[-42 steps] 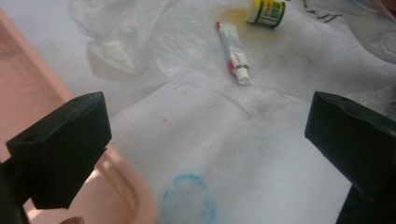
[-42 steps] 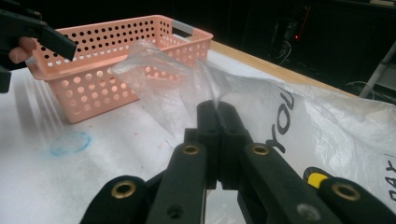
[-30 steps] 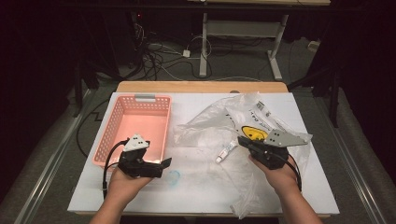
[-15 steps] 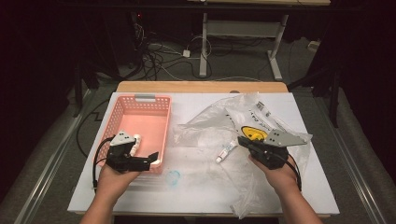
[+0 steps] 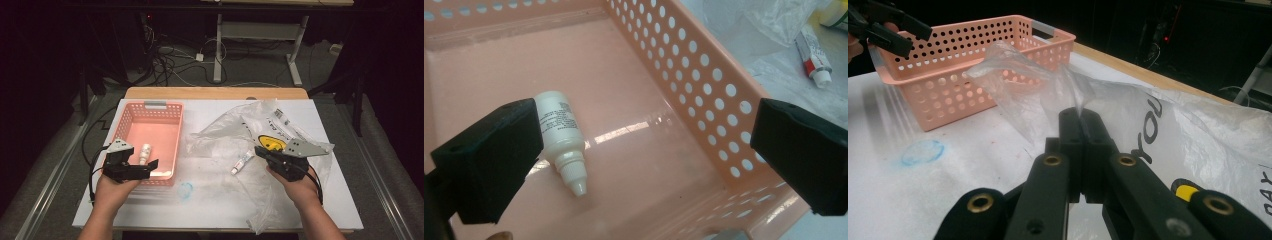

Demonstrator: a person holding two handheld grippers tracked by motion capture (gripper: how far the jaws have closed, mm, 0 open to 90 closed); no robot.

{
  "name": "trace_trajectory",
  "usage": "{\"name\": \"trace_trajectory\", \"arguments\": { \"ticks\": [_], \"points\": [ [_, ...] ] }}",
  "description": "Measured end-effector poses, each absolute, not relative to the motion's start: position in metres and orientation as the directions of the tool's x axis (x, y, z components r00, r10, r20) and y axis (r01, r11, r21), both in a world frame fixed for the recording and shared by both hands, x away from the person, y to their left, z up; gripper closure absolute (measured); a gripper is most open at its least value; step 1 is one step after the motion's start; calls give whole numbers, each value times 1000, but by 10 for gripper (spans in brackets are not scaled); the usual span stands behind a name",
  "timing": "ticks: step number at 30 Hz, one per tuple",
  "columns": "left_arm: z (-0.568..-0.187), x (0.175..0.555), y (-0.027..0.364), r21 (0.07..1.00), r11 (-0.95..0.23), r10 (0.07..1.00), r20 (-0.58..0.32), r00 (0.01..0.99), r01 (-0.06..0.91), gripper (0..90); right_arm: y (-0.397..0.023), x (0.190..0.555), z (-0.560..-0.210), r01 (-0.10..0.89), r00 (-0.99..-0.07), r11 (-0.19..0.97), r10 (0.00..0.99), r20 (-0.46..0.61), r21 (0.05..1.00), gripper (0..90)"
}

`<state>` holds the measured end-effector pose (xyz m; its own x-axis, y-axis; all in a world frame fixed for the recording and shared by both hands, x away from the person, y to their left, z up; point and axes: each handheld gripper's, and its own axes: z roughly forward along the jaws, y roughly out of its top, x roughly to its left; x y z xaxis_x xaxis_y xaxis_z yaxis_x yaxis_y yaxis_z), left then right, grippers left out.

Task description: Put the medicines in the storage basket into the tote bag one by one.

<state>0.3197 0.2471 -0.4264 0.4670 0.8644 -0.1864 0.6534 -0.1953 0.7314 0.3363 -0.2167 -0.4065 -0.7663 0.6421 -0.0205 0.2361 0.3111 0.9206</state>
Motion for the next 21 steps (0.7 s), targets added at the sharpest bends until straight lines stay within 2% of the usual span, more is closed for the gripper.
{"name": "trace_trajectory", "arguments": {
  "ticks": [9,21],
  "points": [
    [-417,330,251,729,-146,863,-237,447,669,8,-216,337,-408,240,-766,319,642,-23,917,900],
    [-410,374,254,680,-179,890,-197,411,711,8,-216,338,-409,240,-766,314,643,-20,919,900]
  ]
}}
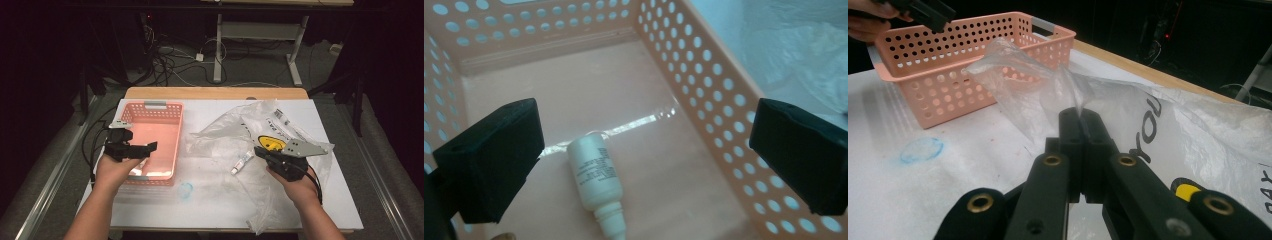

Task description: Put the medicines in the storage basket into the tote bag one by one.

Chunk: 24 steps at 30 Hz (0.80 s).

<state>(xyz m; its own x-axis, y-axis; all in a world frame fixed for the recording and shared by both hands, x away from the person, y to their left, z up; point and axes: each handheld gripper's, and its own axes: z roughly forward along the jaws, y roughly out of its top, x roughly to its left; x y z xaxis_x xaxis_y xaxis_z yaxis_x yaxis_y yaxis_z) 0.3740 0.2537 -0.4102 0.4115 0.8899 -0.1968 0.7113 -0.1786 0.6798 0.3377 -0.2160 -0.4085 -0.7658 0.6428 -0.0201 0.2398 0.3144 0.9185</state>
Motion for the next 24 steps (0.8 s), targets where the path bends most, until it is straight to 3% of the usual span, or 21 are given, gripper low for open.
{"name": "trace_trajectory", "arguments": {
  "ticks": [9,15,24],
  "points": [
    [-431,410,262,557,-172,919,-207,336,812,34,-216,338,-409,242,-765,316,644,-20,917,900],
    [-442,424,261,453,-176,934,-203,294,874,108,-217,338,-408,240,-766,317,643,-21,918,900],
    [-456,433,253,298,-238,938,-179,298,925,186,-217,338,-408,238,-768,317,640,-22,918,900]
  ]
}}
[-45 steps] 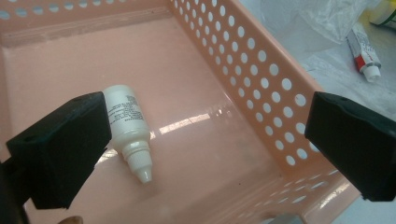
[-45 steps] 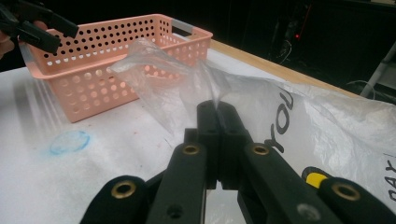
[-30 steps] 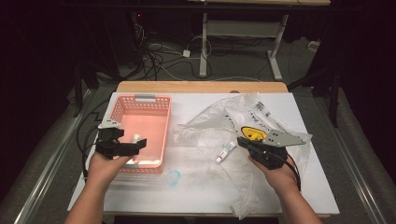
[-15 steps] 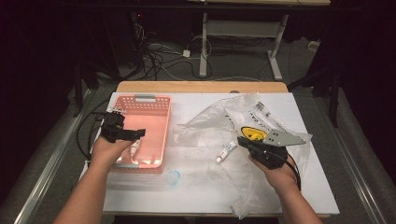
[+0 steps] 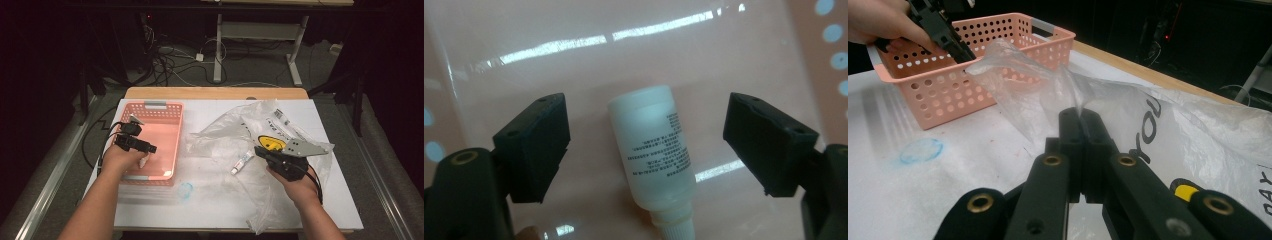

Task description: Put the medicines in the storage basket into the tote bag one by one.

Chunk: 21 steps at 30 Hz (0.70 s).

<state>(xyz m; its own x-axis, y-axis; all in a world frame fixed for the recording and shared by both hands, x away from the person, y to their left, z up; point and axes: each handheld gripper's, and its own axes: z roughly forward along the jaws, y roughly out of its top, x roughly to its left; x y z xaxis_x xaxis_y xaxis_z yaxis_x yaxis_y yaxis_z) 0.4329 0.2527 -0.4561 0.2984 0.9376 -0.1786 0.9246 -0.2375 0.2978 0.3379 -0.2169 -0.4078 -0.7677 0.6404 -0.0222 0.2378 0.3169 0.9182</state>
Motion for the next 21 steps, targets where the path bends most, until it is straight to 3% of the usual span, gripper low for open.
{"name": "trace_trajectory", "arguments": {
  "ticks": [7,13,21],
  "points": [
    [-461,436,250,236,-252,940,-173,296,938,343,-217,338,-408,237,-768,317,640,-23,918,900],
    [-462,434,242,244,-319,929,-113,354,916,544,-217,338,-408,237,-767,316,641,-23,919,900],
    [-458,430,236,289,-372,909,-76,409,882,582,-217,338,-407,237,-765,312,643,-21,920,900]
  ]
}}
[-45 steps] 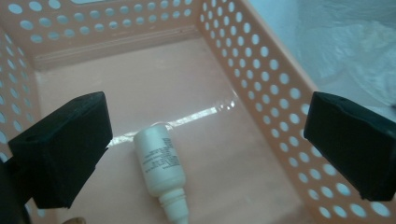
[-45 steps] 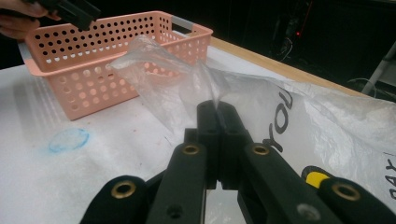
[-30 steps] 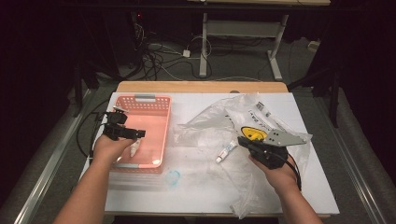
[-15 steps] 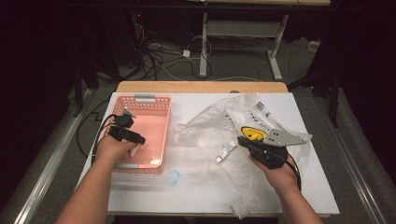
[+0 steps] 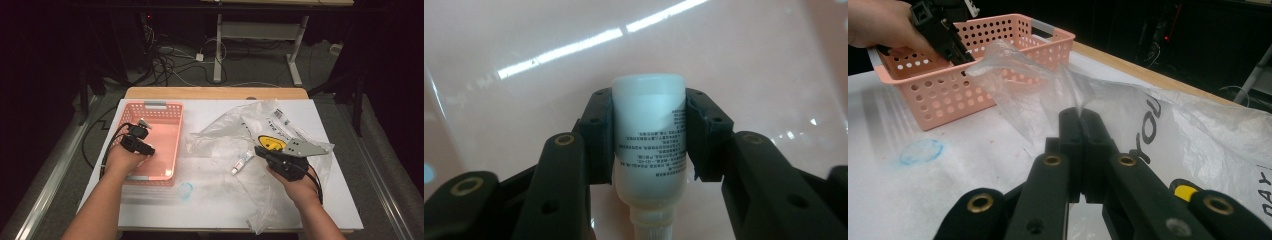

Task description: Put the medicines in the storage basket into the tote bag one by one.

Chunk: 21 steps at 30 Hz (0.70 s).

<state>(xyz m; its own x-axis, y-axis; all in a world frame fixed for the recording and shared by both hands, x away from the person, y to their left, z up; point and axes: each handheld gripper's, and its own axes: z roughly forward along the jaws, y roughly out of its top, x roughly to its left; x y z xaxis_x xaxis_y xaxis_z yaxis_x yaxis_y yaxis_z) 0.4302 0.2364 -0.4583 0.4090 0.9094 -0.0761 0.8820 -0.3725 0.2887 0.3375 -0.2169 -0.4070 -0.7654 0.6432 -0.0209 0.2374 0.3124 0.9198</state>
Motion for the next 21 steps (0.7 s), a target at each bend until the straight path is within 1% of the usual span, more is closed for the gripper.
{"name": "trace_trajectory", "arguments": {
  "ticks": [7,10,15,17,21],
  "points": [
    [-446,424,240,389,-358,901,-96,424,849,583,-217,338,-407,237,-766,315,643,-23,919,900],
    [-439,420,239,440,-340,894,-124,431,831,583,-216,338,-407,235,-767,314,641,-23,920,900],
    [-430,409,233,524,-340,879,-117,462,781,584,-216,337,-407,237,-765,314,644,-23,919,900],
    [-427,406,231,556,-326,874,-131,467,765,584,-217,337,-407,235,-765,315,643,-25,919,900],
    [-421,399,226,591,-321,862,-142,487,740,584,-216,337,-408,235,-765,315,644,-25,919,900]
  ]
}}
